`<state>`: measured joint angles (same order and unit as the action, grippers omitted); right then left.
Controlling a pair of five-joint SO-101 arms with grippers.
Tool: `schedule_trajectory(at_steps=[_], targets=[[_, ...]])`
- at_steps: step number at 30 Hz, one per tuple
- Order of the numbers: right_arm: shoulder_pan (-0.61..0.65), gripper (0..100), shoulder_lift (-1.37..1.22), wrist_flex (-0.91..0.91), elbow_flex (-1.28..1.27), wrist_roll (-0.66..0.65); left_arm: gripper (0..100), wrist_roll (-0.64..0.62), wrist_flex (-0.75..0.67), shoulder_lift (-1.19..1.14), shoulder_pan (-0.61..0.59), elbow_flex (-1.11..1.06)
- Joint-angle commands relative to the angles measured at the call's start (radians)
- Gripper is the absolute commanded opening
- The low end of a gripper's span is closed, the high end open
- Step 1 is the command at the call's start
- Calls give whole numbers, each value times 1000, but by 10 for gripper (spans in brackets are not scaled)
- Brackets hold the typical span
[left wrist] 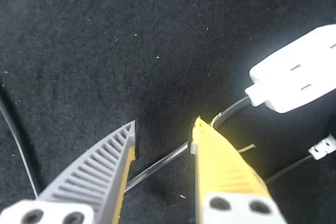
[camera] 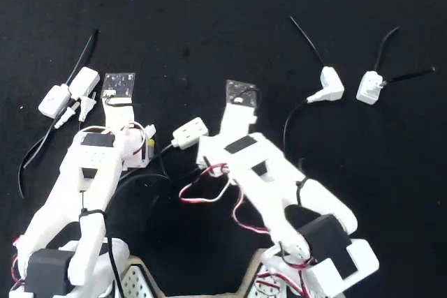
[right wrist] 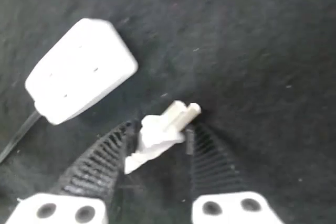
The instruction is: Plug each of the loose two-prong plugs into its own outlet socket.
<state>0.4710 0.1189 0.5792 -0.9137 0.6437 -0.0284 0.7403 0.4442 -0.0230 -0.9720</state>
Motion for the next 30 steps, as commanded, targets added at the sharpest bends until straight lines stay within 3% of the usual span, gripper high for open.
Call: schedule_trajectory(at_steps=[1, 5, 11, 14, 21, 24, 30], targets=[[-55, 10, 93, 17, 39, 6, 173, -9, -12, 25, -5, 24], [-141, 11, 226, 101, 47, -106, 173, -8, -12, 25, -4, 24], [-370, 11, 501, 176, 93, -474, 173, -9, -12, 25, -12, 21], [-396, 11, 564, 215, 137, -652, 173, -9, -12, 25, -12, 19], [-290, 11, 484, 339, 232, -1557, 173, -8, -14, 25, -12, 21], [-259, 11, 447, 338, 186, -1834, 173, -8, -14, 25, -12, 19], [-155, 15, 432, 336, -27, -1870, 173, -6, -14, 25, -13, 19]])
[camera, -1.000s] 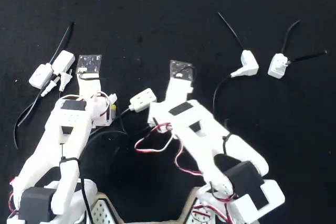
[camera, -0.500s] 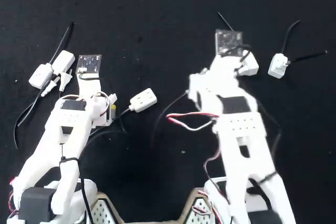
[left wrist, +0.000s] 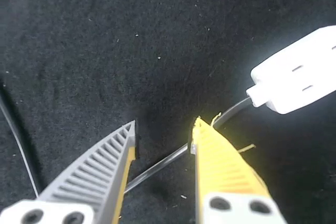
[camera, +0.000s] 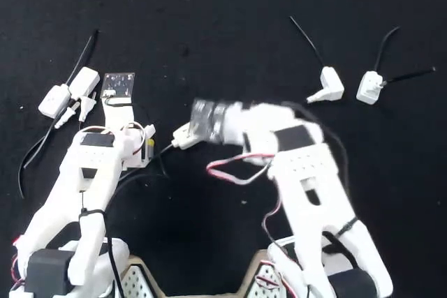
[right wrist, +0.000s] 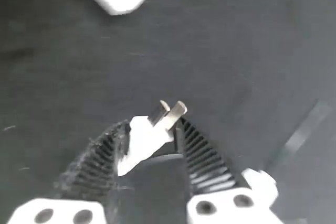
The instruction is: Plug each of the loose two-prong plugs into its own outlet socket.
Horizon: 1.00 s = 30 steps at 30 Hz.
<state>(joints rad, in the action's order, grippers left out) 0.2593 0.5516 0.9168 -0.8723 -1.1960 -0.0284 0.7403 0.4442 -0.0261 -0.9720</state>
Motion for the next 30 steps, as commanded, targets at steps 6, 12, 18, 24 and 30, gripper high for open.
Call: schedule_trajectory(at_steps=[6, 12, 18, 24, 30], targets=[[104, 16, -1, 8, -185, 161, 173, -6, -14, 25, -10, 22], [104, 16, -8, 94, -180, 308, 173, -6, -14, 25, -10, 24], [103, 65, -8, 34, -266, 341, 173, -6, -14, 25, -10, 24], [98, 211, -7, -8, -329, 341, 173, -6, -14, 25, -10, 19], [38, 36, 12, 74, -295, 341, 173, -6, -14, 25, -10, 18]])
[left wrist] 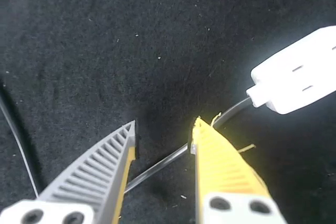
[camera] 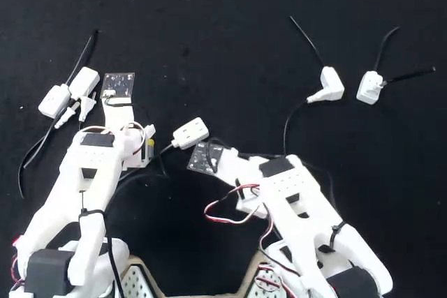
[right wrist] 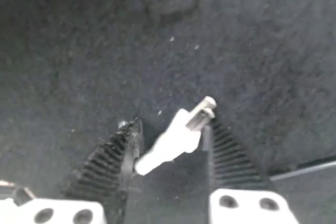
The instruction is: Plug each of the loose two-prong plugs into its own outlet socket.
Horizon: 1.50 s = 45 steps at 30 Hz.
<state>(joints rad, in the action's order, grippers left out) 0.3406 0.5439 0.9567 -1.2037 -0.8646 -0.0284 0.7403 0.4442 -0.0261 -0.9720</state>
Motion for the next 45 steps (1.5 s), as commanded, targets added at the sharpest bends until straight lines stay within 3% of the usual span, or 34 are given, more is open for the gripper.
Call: schedule_trajectory(at_steps=[1, 6, 8, 13, 17, 22, 26, 30, 32, 40, 45], targets=[[-68, 4, 30, 46, 51, 9, 173, -6, -14, 25, -10, 19], [-141, 11, 124, 72, 153, 14, 173, -6, -14, 25, -10, 21], [-141, 10, 142, 94, 223, 74, 173, -6, -14, 25, -10, 21], [-141, 10, 96, 273, 590, 100, 173, -6, -14, 25, -10, 22], [-91, 10, -30, 318, 803, 32, 173, -6, -14, 25, -10, 19], [8, 11, -219, 241, 667, -20, 173, -6, -14, 25, -12, 18], [17, 25, -305, 14, 458, 110, 173, -6, -14, 25, -12, 18], [-8, 178, -318, -163, 289, 123, 173, -6, -14, 25, -12, 18], [-28, 223, -318, -169, 263, 123, 173, -6, -14, 25, -12, 18], [-140, 181, -213, -75, 236, 120, 173, -6, -14, 25, -12, 21], [-97, 181, -148, -130, 171, 127, 173, -6, -14, 25, -12, 22]])
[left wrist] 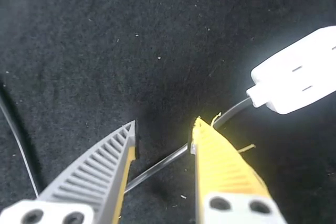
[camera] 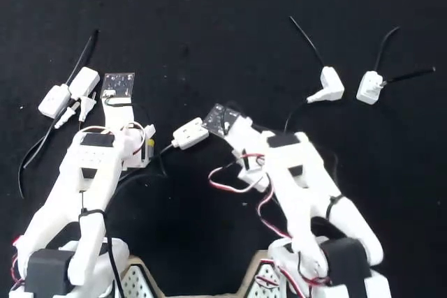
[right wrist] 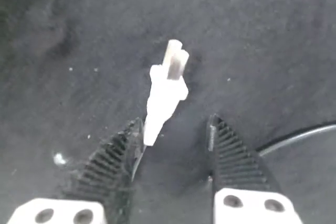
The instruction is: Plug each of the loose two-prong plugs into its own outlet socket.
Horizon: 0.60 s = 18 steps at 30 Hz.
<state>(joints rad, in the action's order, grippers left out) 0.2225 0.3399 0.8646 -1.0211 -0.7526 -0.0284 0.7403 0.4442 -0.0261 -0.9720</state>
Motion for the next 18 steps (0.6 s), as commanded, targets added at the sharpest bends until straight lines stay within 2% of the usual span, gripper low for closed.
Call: schedule_trajectory(at_steps=[1, 6, 11, 18], targets=[[43, 181, 59, -54, -22, 21, 173, -6, -14, 25, -12, 22], [87, 165, 44, -152, -33, 158, 173, -6, -14, 25, -12, 18], [86, 60, -41, -163, -28, 143, 173, -6, -14, 25, -12, 18], [60, 54, -58, -153, -4, 144, 173, -6, -14, 25, -12, 18]])
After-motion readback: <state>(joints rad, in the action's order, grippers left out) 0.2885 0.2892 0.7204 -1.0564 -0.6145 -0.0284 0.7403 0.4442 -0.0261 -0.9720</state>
